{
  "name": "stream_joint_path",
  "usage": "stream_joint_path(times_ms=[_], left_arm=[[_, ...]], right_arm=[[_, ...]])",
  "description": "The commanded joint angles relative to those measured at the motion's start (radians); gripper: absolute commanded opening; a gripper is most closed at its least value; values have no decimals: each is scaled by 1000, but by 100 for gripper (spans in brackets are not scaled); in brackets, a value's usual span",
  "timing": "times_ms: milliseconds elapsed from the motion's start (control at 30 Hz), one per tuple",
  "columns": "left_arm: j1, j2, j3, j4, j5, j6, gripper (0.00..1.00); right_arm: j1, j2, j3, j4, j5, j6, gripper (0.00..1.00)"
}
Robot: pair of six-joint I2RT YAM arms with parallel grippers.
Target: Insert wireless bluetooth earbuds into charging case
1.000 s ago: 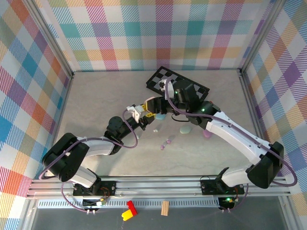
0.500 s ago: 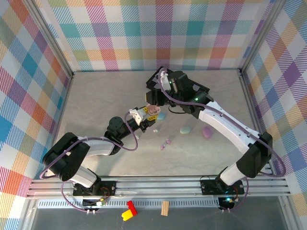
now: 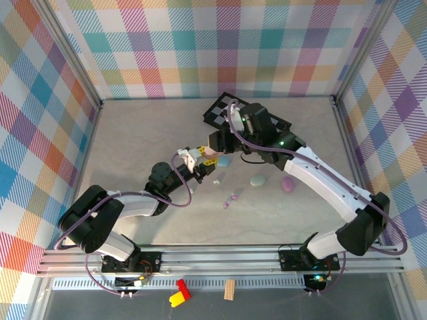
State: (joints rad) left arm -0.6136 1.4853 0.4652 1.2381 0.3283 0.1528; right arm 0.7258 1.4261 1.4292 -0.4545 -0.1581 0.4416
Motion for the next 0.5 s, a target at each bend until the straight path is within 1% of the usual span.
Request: stream_joint_path(times_ms=[0,67,133,167,233,300,467], left_arm=[[3,-28,-11,69,7,-22,30],[3,-32,-10,74,15,-33,30],[3,-35,-8,83,25,-43,30],[3,-38,-10,89,28,-53,30],[3,-49,-5,92,32,-77,30],[3,-59,4,91,29,-112,31],[3,-76,19,92,41,-150,32]], right_arm=[[-15,-38,-22,11,-4,24,40],[-23,-41,-33,24,-15,39,42],[-33,-40,-45,34,-35,64,48],[-46,-38,-53,40,-53,83,53],[-76,-33,-88,82,-129,134,63],[-104,-30,-127,142,-218,186,68],[-141,-26,-233,328,-401,307,69]])
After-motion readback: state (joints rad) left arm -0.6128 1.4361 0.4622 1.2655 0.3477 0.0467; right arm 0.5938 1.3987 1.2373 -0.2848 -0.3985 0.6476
